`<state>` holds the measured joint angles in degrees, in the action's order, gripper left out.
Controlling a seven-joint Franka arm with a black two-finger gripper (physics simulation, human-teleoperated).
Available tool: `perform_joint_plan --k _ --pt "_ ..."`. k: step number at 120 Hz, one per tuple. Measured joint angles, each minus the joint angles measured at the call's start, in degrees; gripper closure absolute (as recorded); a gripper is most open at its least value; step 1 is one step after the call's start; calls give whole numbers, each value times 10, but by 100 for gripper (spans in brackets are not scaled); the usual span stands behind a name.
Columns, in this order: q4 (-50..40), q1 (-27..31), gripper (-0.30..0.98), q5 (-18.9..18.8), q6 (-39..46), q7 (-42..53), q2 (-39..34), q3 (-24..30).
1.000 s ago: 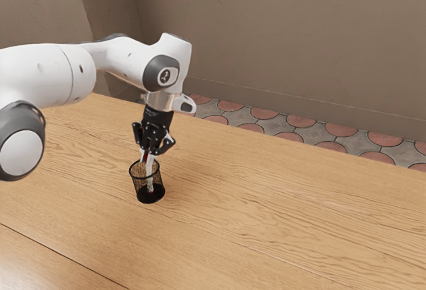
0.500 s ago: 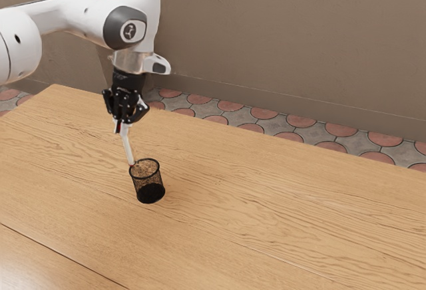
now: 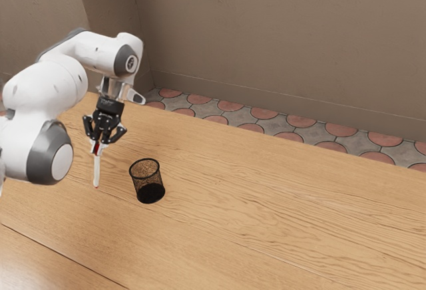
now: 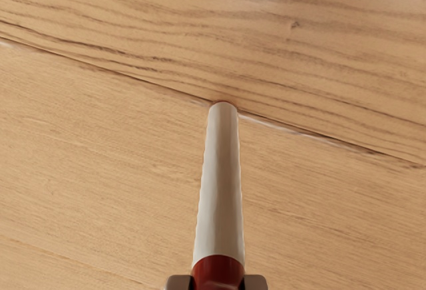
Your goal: Take the marker out of the pen holder and place it to the left of the pen holder.
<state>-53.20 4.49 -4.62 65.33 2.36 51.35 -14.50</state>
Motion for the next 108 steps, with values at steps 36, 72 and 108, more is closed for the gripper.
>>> perform_joint_plan --k 36,72,108 --pt "7 21 61 60 43 16 15 21" --pt "4 31 60 123 148 37 28 22" --pt "-100 21 38 173 235 86 -63 24"
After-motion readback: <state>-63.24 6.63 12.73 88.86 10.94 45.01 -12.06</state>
